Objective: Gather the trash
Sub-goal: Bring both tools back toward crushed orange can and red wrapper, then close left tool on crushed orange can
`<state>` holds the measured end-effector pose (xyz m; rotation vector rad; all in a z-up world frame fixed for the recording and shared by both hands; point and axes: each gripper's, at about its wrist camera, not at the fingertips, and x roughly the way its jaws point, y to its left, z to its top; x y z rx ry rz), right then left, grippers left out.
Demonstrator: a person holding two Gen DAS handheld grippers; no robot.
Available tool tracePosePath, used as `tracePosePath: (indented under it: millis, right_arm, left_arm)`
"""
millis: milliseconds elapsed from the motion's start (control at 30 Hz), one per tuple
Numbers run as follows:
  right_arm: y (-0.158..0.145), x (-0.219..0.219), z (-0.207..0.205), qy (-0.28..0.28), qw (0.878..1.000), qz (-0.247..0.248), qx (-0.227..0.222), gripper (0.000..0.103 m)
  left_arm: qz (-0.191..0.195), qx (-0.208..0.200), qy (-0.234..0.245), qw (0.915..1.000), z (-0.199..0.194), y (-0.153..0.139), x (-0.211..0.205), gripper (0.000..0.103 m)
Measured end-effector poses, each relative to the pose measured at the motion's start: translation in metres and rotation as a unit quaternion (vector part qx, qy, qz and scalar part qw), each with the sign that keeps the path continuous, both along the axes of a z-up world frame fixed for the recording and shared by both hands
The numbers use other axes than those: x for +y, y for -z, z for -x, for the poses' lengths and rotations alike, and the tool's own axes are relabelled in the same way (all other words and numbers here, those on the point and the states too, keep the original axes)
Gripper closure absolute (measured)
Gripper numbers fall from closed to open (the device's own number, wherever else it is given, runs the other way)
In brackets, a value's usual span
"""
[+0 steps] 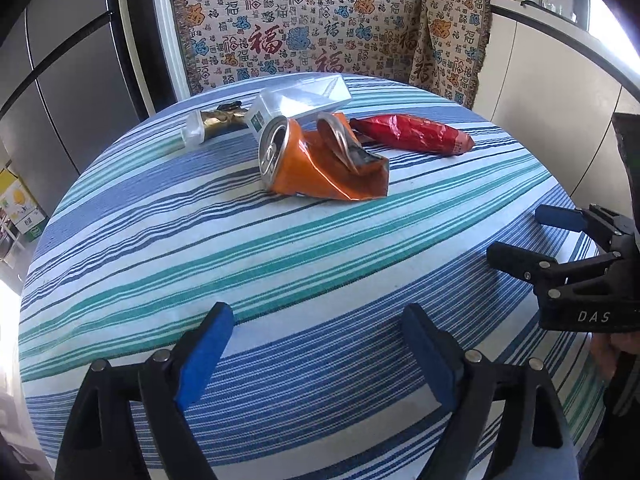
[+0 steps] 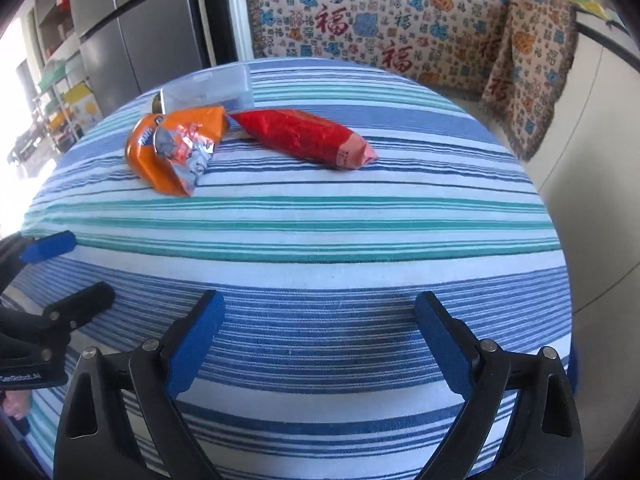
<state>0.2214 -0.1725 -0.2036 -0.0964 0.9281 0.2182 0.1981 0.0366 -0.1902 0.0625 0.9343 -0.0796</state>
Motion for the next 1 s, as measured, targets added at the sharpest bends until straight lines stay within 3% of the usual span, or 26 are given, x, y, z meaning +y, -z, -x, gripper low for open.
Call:
tracePosePath:
  millis: [367,533,767,900,1000]
  right_arm:
    - [0.003,0.001,-0.003,0.005,1.0,0.005,0.008,0.001]
    - [0.004,0.0,-0.001,0.006,1.0,0.006,0.008,0.001]
    - [0.004,-0.001,-0.002,0.006,1.0,0.006,0.008,0.001]
    - [0.004,-0.002,-0.002,0.005,1.0,0.006,0.008,0.001]
    - [0.004,-0.002,-0.002,0.005,1.0,0.006,0.008,0.001]
  left_arm:
    - [0.007,0.001,0.013,0.9999,-0.007,0.0,0.007,0.01]
    - [0.06,-0.009,0.013,0.9981,-0.027,-0.004,0.028,0.01]
    - [0.08,-0.047,0.007,0.9957,-0.047,-0.025,0.043,0.01]
    - [0.071,-0.059,0.039,0.995,-0.068,-0.036,0.046,0.01]
    - [0.099,-0.028,0.109,0.9887,-0.085,-0.03,0.052,0.01]
